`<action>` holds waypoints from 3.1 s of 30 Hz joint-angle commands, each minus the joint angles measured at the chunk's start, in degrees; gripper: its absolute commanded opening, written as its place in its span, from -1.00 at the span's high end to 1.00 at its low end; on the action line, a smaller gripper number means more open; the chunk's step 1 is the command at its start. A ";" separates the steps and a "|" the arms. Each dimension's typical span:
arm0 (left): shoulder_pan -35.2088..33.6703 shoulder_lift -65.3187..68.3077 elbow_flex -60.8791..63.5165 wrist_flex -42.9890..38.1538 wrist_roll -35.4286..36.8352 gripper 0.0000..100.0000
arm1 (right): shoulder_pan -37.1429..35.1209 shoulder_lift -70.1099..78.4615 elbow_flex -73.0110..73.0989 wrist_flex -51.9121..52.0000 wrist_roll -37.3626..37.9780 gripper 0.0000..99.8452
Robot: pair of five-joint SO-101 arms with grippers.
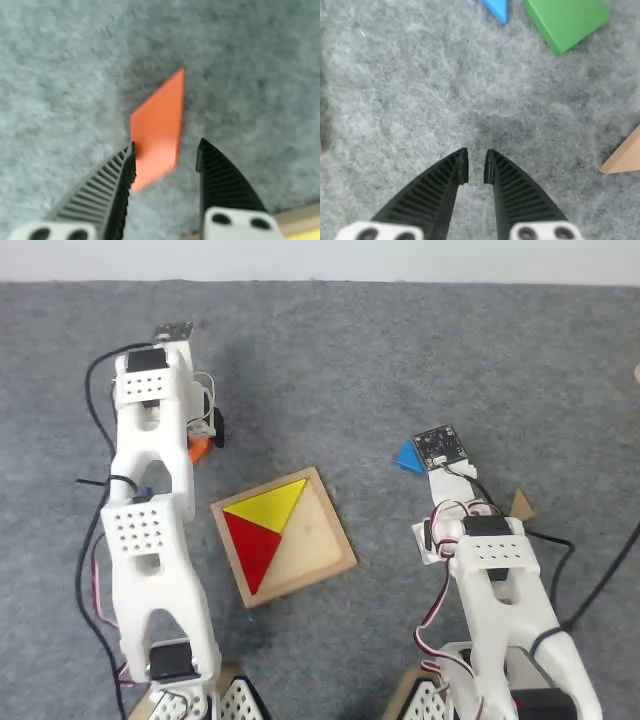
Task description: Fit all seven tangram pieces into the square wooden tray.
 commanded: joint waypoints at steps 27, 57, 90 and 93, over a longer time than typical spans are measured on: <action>2.64 -10.81 -2.77 8.88 -1.14 0.90 | -0.40 -0.04 -0.53 -1.19 -0.53 0.85; -1.05 13.80 -23.52 8.97 2.11 0.78 | -0.40 -0.04 -0.53 -0.92 -0.53 0.85; -8.97 -45.36 47.87 -6.86 -8.79 0.56 | -0.40 -0.04 -0.53 -0.84 -0.53 0.85; -9.14 -41.93 47.87 -10.90 -1.93 0.56 | -0.40 -0.04 -0.53 -0.84 -0.53 0.85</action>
